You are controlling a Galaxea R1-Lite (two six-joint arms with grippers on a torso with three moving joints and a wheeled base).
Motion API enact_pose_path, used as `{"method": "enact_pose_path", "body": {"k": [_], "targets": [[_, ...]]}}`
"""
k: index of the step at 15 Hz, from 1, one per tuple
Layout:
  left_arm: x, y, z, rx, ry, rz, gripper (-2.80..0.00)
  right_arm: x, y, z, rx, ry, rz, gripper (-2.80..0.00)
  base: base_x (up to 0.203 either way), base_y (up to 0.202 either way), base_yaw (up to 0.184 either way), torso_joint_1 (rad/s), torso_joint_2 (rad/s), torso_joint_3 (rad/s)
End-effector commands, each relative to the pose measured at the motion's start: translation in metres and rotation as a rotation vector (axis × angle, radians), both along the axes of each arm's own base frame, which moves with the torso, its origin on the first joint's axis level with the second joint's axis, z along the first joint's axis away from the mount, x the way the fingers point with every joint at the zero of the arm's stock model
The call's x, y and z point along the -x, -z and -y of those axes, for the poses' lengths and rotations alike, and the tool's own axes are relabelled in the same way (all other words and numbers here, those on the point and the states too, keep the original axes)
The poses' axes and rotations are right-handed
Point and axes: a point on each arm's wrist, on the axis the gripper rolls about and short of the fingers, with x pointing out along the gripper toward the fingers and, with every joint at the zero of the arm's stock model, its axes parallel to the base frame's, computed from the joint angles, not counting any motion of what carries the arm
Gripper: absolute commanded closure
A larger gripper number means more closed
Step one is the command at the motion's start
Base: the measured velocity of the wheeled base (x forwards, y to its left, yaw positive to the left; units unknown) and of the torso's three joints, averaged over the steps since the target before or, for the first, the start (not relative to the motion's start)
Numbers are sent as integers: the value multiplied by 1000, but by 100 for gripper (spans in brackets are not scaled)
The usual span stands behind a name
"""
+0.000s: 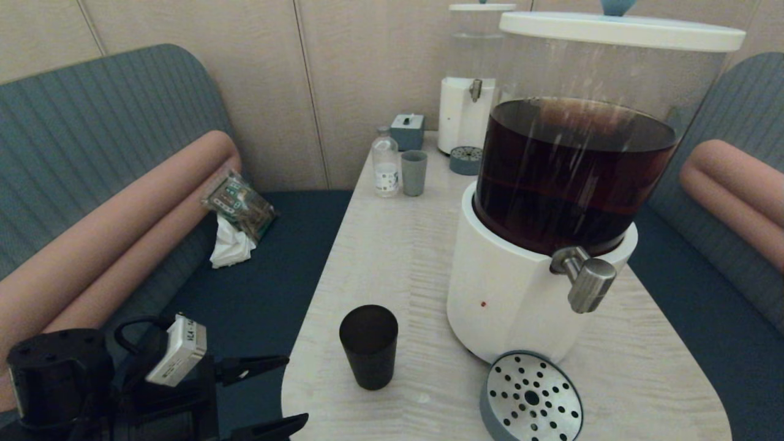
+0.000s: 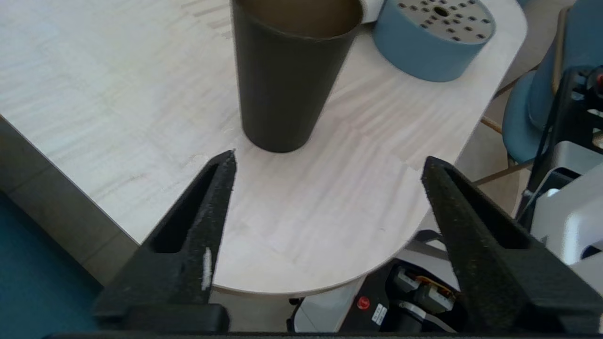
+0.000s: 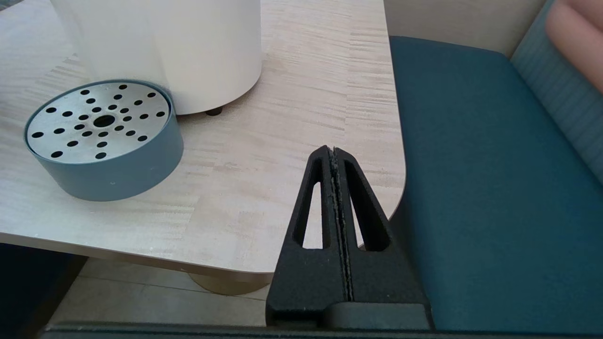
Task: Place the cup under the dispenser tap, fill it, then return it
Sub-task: Pick up the cup
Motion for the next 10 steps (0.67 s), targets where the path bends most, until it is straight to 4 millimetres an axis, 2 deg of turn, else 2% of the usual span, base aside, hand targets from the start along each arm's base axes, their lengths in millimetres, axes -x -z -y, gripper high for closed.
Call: {"method": "enact_pose_path", "body": {"k": [1, 5, 10], "targets": [[-13, 5, 2, 0, 11, -15, -280, 0, 2, 0, 1, 0, -4, 0, 0, 0, 0, 0, 0, 0], [-50, 11, 8, 9, 61, 9, -280, 0, 2, 0, 1, 0, -4, 0, 0, 0, 0, 0, 0, 0], [-67, 21, 14, 30, 163, -4, -280, 0, 2, 0, 1, 0, -4, 0, 0, 0, 0, 0, 0, 0]]}}
